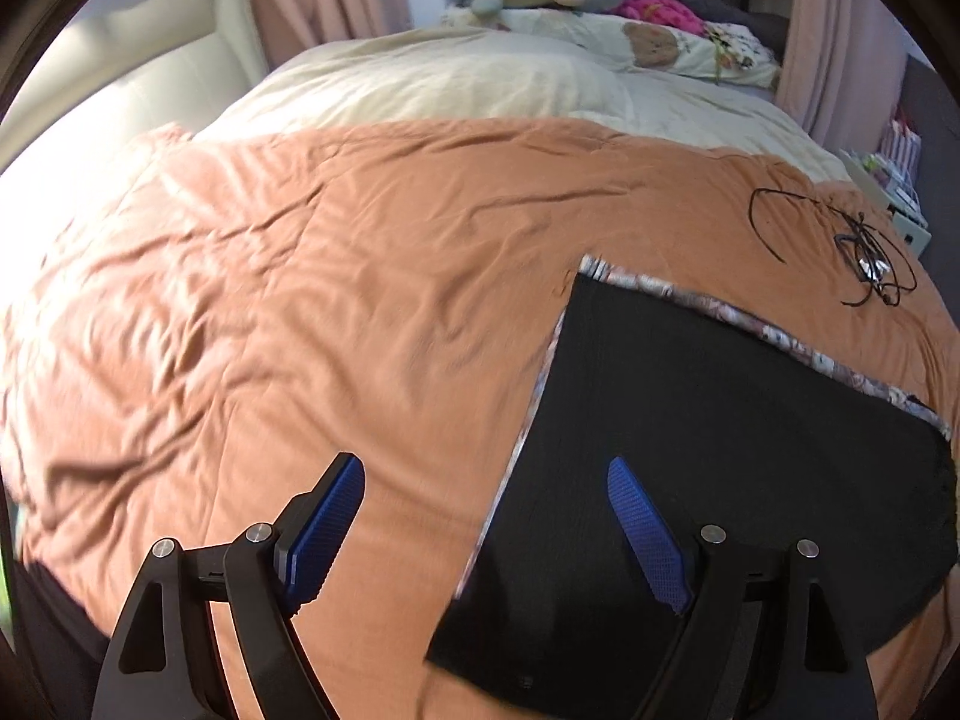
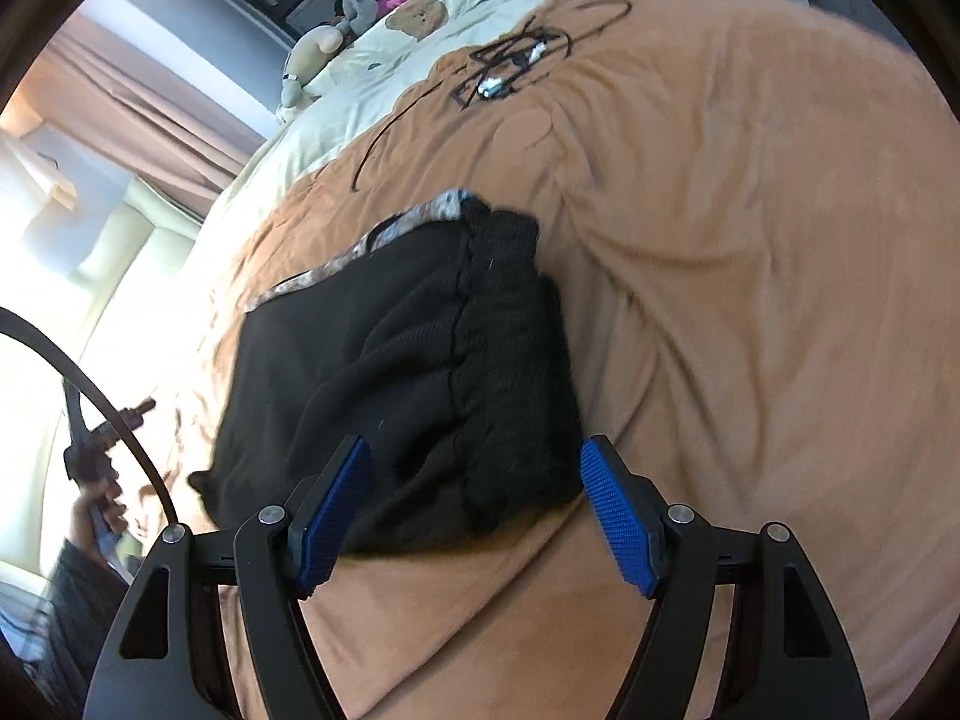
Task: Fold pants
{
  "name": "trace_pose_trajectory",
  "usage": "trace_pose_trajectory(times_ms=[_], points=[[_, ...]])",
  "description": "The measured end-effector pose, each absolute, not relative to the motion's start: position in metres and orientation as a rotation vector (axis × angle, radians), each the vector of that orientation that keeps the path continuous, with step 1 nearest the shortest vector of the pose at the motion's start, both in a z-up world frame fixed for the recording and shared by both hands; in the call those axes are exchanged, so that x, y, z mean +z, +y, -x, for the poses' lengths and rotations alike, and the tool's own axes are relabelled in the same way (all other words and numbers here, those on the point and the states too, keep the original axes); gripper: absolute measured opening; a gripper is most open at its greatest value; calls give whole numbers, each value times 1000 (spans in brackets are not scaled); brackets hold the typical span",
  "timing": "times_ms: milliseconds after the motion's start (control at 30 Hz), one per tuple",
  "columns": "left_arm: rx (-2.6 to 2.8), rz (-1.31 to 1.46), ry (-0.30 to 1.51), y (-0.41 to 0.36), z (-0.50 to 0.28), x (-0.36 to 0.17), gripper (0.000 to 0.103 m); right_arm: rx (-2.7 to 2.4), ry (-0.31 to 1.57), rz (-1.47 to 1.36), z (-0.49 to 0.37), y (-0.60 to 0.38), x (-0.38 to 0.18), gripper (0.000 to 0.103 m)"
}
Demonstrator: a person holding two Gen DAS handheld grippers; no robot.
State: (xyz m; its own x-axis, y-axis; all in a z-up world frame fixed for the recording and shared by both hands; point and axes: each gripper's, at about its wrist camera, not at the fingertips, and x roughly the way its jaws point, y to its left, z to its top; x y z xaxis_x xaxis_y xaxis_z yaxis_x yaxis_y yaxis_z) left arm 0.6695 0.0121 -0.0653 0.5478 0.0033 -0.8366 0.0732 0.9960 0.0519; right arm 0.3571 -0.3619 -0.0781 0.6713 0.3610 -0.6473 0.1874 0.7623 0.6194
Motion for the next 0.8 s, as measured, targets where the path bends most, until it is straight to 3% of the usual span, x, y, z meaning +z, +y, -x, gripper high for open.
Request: trace_pose_trajectory(times_ms=[333,800], points=[[-56,96,1085,48,-608,-100,85,189,849,-848,-361,-353,-106,71],[-55,402,1195,63,-591,-153,85,199,847,-975,-377,-366,-148,71]])
